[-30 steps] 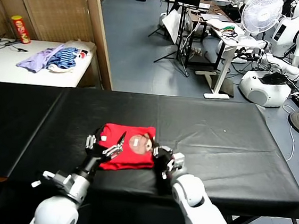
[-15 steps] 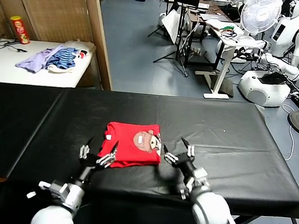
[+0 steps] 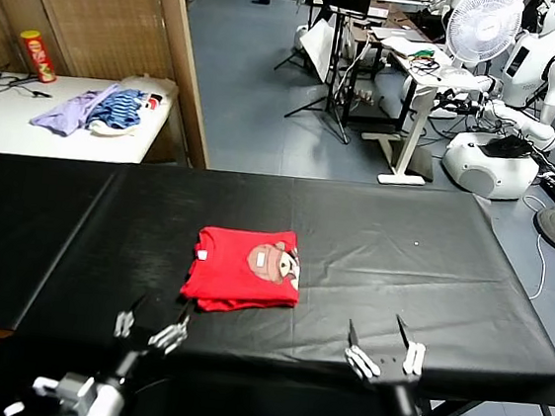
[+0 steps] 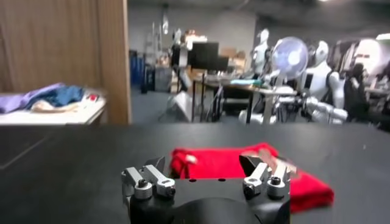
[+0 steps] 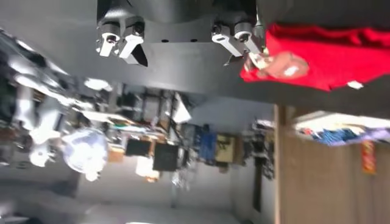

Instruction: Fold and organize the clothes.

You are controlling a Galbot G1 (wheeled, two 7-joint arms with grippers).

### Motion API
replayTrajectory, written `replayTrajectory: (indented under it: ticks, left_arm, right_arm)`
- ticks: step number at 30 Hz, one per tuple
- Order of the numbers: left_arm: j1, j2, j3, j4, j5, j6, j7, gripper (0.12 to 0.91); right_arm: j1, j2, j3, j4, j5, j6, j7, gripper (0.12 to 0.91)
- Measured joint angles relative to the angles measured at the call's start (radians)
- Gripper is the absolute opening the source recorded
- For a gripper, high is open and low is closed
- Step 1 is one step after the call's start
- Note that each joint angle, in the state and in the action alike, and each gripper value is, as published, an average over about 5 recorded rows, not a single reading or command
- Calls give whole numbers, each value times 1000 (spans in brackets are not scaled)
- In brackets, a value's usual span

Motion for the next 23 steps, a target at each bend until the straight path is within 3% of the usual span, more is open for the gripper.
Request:
replayTrajectory:
  ticks: [5,11,23]
  left_arm:
    - [124,2,-70,-50,-25,46,-8,798]
    - [232,1,-143,-103,-55,98,-29,798]
    - [269,1,-198,-150,-69,149,-20,798]
  right_arm:
    - [-113,-6,-9,60,0,-68,57,798]
    - [-178,-8,-18,108,68,-181,104,798]
    - [-199,-7,-17,130,93,-234,109,798]
